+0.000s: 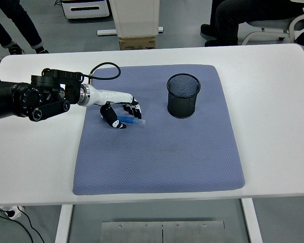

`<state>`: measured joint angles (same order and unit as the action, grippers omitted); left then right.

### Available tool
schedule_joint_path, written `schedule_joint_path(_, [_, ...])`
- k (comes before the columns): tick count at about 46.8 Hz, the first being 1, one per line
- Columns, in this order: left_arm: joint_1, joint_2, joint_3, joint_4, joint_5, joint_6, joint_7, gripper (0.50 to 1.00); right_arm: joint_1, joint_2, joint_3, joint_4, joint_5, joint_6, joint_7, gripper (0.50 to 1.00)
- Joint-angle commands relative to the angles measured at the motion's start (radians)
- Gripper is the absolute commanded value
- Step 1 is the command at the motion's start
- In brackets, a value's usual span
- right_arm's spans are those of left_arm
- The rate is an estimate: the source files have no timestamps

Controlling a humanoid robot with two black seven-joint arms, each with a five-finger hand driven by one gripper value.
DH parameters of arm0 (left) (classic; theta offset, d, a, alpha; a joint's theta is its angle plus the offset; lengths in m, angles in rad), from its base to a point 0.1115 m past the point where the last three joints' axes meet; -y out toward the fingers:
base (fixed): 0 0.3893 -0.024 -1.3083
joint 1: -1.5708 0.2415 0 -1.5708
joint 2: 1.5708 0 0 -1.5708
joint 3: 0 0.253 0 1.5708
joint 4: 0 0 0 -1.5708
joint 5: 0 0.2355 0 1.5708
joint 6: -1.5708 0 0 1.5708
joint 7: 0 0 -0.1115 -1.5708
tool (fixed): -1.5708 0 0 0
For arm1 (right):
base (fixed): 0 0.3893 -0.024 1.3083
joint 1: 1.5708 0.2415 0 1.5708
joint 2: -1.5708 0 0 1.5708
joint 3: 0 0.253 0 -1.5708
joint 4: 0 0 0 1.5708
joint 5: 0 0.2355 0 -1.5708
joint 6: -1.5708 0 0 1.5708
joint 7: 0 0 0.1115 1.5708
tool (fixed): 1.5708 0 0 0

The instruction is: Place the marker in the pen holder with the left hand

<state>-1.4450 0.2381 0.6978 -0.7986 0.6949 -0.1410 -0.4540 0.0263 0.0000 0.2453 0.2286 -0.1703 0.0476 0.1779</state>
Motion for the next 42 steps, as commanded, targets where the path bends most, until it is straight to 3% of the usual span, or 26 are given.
schedule_joint_path(1, [0.000,0.000,0.000,0.001,0.000,0.000,0.000,0.640,0.000,0.000,0.000,0.000,0.000,0.000,0.000,1.000])
schedule_joint_path(13, [0.002,-0.002,0.000,-0.001,0.002,0.001,0.000,0.607,0.000,0.000,0.000,0.000,0.000,0.000,0.000,1.000])
schedule_joint_path(42, [0.006,-0.005,0.000,-0.001,0.029,0.005,-0.012,0.607,0.000,0.000,0.000,0.000,0.000,0.000,0.000,1.000])
